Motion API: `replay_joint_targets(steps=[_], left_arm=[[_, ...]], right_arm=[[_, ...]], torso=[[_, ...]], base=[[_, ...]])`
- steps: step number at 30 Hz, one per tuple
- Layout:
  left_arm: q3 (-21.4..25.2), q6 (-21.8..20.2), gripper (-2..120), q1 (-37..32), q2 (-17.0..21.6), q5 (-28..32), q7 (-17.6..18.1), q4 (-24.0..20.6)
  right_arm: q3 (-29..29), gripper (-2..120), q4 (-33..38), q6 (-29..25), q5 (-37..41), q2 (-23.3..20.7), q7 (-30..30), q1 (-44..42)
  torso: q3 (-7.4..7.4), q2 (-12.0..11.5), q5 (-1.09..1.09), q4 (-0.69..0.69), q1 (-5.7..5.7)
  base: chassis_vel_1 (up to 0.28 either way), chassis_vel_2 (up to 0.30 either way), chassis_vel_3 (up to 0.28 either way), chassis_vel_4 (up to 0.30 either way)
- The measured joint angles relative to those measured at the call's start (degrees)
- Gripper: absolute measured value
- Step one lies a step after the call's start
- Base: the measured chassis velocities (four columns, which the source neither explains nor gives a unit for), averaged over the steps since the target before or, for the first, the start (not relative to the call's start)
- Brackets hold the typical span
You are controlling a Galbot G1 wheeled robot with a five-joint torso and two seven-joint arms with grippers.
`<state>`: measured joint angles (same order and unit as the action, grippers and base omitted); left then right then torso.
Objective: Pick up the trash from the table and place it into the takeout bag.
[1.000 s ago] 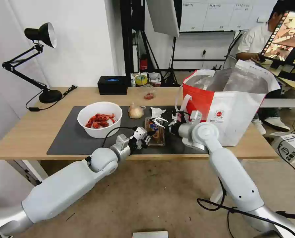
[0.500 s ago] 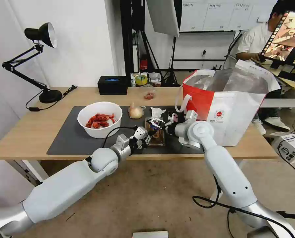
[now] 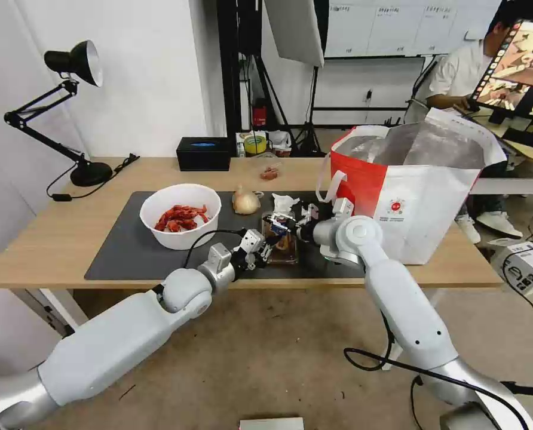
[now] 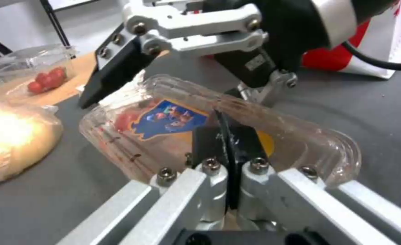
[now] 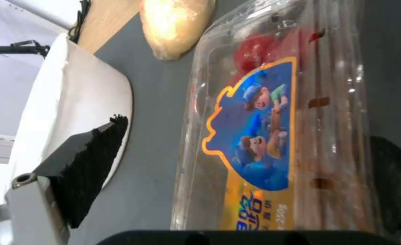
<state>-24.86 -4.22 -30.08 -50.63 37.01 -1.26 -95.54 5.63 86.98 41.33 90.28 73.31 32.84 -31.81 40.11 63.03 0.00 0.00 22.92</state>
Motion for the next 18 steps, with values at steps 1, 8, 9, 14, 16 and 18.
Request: replay_joint_targets(steps=[1,8,9,14,16,18], left_arm=[[0.0,0.0,0,0.0,0.0,0.0,0.0,0.0],[-0.1,0.0,0,0.4,-0.2,0.0,-0.1,-0.1],[-0.1,0.0,0,0.4,-0.2,0.0,-0.1,-0.1],[-0.2,0.1,0,0.5,-0.3,0.1,-0.1,-0.2],[-0.1,0.5,0,0.3,-0.3,0.1,-0.1,-0.3],[-0.1,0.6,0,0.2,-0.3,0.1,-0.3,-0.3]], right_arm=[[-0.1,100,-0.2,0.0,0.0,0.1,0.0,0.1],[-0.9,89,-0.9,0.0,0.4,0.3,0.4,0.5],[-0.9,89,-0.9,0.0,0.4,0.3,0.4,0.5],[-1.0,67,-0.9,0.0,1.0,0.1,1.3,0.1],[-0.9,56,-0.9,0.0,0.9,-0.1,1.3,-0.3],[-0.8,52,-0.9,0.0,0.8,-0.2,1.2,-0.5]], torso=[[0.0,0.0,0.0,0.0,0.0],[0.0,0.0,0.0,0.0,0.0],[0.0,0.0,0.0,0.0,0.0],[0.0,0.0,0.0,0.0,0.0],[0.0,0.0,0.0,0.0,0.0],[0.0,0.0,0.0,-0.01,0.0]], base=[[0.0,0.0,0.0,0.0],[0.0,0.0,0.0,0.0],[0.0,0.0,0.0,0.0],[0.0,0.0,0.0,0.0],[0.0,0.0,0.0,0.0],[0.0,0.0,0.0,0.0]])
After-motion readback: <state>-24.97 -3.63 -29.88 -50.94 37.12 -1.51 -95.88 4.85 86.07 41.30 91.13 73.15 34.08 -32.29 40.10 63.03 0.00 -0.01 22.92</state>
